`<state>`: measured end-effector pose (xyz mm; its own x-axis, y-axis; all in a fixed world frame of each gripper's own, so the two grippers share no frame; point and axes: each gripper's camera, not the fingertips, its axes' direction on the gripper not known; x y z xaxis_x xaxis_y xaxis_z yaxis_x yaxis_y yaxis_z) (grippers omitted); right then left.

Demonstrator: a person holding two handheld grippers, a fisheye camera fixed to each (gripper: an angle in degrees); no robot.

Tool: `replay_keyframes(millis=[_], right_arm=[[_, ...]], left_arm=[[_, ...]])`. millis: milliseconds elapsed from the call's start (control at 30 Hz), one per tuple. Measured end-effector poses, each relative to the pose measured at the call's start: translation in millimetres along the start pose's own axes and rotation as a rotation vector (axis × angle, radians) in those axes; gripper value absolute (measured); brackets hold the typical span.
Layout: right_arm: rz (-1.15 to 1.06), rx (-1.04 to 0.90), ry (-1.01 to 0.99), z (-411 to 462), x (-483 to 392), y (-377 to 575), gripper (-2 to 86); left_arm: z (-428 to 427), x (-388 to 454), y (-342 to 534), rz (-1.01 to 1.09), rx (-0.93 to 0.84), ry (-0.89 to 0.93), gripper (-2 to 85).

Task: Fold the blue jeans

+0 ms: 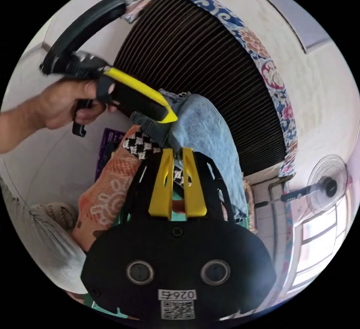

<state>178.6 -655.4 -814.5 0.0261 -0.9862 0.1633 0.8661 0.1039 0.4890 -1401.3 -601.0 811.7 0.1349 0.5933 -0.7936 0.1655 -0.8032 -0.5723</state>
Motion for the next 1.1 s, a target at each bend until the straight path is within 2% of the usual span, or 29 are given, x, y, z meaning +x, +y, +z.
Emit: replay_keyframes(millis=[133, 267, 433, 567, 767, 900, 1000, 1067, 1100], right_arm=[[0.255, -0.002, -0.206, 8, 52, 21, -1.2], [0.521, 0.058, -0.282, 6, 103, 51, -1.4], [0.846, 0.313, -0.279, -48, 139, 152, -1.5], [0.960, 0.533, -0.207, -122, 108, 257, -1.5], [1.180, 0.752, 0.037, -245, -29, 477, -1.6], [1.316, 0.780, 0.281, -314, -186, 611, -1.5], [1.412, 0.740, 0.518, -354, -317, 682, -1.5], [1.502, 0.601, 0.674, -358, -382, 721, -1.3], [1.634, 0.459, 0.754, -350, -414, 752, -1.2]], left_arm=[[-52, 33, 23, 0.168, 0.026, -0.133, 12.0], [-78, 44, 33, 0.172, 0.015, -0.083, 12.7], [-106, 37, 54, 0.071, 0.001, 0.000, 14.2], [-128, 44, 84, 0.066, -0.008, 0.022, 15.3], [-153, 72, 140, 0.049, -0.008, 0.104, 16.7], [-144, 145, 187, 0.051, -0.099, 0.363, 11.0], [-116, 255, 234, 0.187, -0.300, 0.570, 10.6], [-95, 334, 273, 0.336, -0.458, 0.641, 11.0], [-85, 378, 299, 0.410, -0.534, 0.683, 10.4]])
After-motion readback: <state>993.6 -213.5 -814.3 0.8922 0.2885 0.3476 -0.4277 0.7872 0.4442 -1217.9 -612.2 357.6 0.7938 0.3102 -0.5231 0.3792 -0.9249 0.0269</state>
